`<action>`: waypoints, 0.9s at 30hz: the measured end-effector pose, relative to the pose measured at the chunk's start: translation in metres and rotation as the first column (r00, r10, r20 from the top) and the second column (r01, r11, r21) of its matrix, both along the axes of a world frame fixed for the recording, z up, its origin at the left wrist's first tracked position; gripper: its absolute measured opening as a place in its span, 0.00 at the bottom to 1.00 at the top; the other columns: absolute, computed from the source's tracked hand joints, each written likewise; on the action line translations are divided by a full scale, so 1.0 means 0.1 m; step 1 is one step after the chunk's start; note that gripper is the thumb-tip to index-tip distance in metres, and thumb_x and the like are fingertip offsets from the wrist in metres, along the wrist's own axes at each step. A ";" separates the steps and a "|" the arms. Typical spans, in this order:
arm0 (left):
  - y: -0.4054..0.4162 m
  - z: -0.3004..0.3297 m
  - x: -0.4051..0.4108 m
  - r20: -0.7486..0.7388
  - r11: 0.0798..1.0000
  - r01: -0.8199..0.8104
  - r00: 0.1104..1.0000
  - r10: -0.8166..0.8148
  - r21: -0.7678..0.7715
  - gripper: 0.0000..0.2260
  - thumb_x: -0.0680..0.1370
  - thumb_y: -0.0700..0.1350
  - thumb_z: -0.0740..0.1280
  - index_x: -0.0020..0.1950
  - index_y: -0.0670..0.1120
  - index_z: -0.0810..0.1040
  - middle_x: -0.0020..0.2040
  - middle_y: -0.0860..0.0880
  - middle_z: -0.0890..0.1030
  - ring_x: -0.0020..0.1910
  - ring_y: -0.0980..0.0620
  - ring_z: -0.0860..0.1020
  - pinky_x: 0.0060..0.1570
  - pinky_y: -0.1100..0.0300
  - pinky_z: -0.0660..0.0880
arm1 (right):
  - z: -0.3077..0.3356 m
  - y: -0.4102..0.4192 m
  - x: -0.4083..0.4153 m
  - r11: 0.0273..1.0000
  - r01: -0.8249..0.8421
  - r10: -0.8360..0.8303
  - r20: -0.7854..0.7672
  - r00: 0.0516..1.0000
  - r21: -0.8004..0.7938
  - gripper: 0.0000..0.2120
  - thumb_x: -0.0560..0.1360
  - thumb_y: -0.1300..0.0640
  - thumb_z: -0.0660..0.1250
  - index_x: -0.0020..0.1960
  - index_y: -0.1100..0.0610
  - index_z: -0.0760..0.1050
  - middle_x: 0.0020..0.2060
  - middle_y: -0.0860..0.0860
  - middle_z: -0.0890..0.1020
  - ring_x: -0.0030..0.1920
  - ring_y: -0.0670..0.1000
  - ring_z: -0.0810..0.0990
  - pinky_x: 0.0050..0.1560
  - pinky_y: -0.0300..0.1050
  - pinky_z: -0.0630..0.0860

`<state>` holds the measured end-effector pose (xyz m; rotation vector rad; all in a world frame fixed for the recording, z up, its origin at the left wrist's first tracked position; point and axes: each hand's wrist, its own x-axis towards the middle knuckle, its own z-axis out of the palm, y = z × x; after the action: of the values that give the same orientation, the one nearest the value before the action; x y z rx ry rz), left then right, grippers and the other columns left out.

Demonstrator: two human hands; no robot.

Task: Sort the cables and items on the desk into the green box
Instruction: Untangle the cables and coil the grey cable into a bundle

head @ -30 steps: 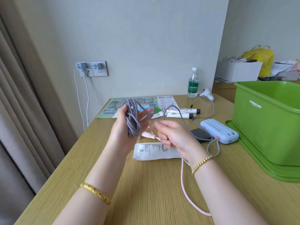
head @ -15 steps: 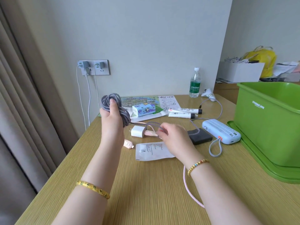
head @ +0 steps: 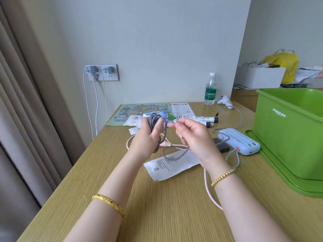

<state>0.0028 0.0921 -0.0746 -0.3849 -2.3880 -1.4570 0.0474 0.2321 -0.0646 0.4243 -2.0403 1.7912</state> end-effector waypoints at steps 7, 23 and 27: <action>-0.03 0.01 0.07 0.109 0.948 0.292 0.954 -0.279 -0.126 0.12 0.75 0.51 0.67 0.52 0.46 0.70 0.37 0.52 0.76 0.33 0.61 0.74 0.36 0.69 0.70 | 0.01 0.05 0.00 0.973 -0.180 0.194 0.086 0.977 -0.147 0.12 0.79 0.58 0.58 0.45 0.58 0.80 0.23 0.45 0.64 0.22 0.41 0.60 0.22 0.30 0.58; -0.03 0.06 0.16 0.195 0.904 0.421 0.882 -0.428 0.080 0.09 0.77 0.39 0.57 0.39 0.47 0.72 0.29 0.53 0.76 0.24 0.53 0.71 0.23 0.64 0.68 | 0.03 0.15 0.03 0.987 -0.161 0.153 0.291 0.944 0.005 0.11 0.75 0.56 0.66 0.56 0.51 0.74 0.36 0.41 0.78 0.23 0.38 0.68 0.21 0.30 0.58; -0.02 0.02 0.15 0.246 0.899 0.424 0.888 -0.389 -0.110 0.09 0.75 0.41 0.58 0.38 0.52 0.73 0.32 0.54 0.79 0.25 0.58 0.73 0.29 0.62 0.69 | 0.00 0.13 0.01 0.944 -0.104 -0.008 0.338 0.941 0.312 0.15 0.73 0.61 0.63 0.59 0.50 0.69 0.57 0.48 0.73 0.49 0.41 0.75 0.45 0.32 0.71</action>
<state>0.0178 0.0905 -0.0725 -0.8558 -2.7338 -1.5442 0.0487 0.2449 -0.0641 0.2746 -2.6041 1.6423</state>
